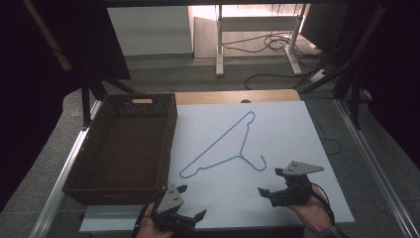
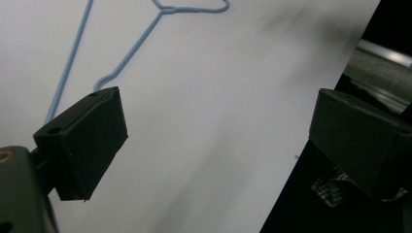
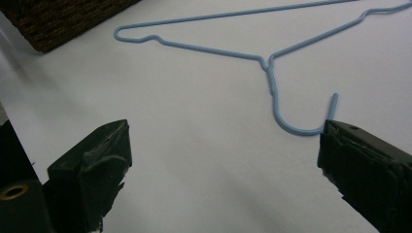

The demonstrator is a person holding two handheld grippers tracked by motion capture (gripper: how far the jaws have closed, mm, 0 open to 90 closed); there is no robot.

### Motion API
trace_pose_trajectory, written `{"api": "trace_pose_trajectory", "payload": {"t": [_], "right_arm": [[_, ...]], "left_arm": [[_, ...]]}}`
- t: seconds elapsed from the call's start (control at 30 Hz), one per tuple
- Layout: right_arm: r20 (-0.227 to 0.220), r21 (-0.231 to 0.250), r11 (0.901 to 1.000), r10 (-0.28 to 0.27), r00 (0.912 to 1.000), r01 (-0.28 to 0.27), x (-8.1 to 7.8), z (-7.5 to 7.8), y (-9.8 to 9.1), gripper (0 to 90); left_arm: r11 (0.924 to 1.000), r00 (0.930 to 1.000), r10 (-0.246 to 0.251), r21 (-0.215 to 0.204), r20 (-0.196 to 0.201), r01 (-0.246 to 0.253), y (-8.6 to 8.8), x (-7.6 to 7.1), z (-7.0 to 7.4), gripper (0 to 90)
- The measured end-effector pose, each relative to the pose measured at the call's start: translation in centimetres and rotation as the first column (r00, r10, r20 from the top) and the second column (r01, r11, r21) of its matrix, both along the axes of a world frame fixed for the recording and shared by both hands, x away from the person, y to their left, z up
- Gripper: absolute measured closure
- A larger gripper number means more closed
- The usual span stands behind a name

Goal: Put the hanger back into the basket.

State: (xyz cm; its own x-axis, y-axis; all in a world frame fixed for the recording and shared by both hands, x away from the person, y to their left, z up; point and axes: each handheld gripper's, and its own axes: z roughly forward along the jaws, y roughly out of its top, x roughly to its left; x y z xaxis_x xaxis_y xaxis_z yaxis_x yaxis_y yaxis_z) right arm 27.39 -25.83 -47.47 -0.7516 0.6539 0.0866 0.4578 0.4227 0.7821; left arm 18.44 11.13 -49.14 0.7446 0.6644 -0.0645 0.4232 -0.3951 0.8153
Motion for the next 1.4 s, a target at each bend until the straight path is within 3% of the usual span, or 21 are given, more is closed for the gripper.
{"api": "trace_pose_trajectory", "payload": {"t": [0.37,0.53,0.7,0.87,0.9,0.97,1.2,1.4], "right_arm": [[-0.039,-0.046,0.9975,-0.055,0.9977,0.053,0.1,-0.4,0.1,2.2],[-0.060,-0.045,0.9965,-0.074,0.9955,0.071,0.0,-0.3,0.2,2.4],[-0.079,-0.034,0.9959,-0.086,0.9931,0.084,0.1,0.0,-0.2,8.2],[-0.076,-0.036,0.9936,-0.109,0.9911,0.107,0.9,0.7,-0.6,21.5],[-0.078,-0.029,0.9937,-0.111,0.9908,0.109,1.2,1.0,-0.7,28.9],[-0.088,-0.030,0.9931,-0.116,0.9894,0.114,1.6,1.3,-0.7,34.9],[-0.124,-0.068,0.9836,-0.174,0.9769,0.167,4.2,1.5,-0.8,47.5],[-0.113,-0.130,0.9769,-0.184,0.9764,0.169,6.4,1.0,-0.8,61.1]], "left_arm": [[0.9999,0.9999,-0.008,0.007,0.007,0.008,0.4,-0.4,0.3,6.7],[0.9999,0.9999,-0.009,0.007,0.014,0.009,0.5,-0.5,0.4,6.8],[0.9998,0.9998,-0.010,0.018,0.015,0.010,0.5,-0.4,0.3,6.8],[0.9998,0.9997,-0.007,0.021,0.024,0.006,0.5,-0.4,0.3,6.9],[0.9997,0.9997,-0.005,0.023,0.026,0.005,0.5,-0.4,0.3,6.9],[0.9998,0.9996,-0.005,0.021,0.028,0.004,0.5,-0.5,0.3,6.9],[0.9994,0.9993,-0.012,0.033,0.037,0.011,0.3,-0.5,0.3,6.8],[0.9988,0.9990,-0.023,0.043,0.038,0.022,0.1,-0.3,0.2,6.8]]}}
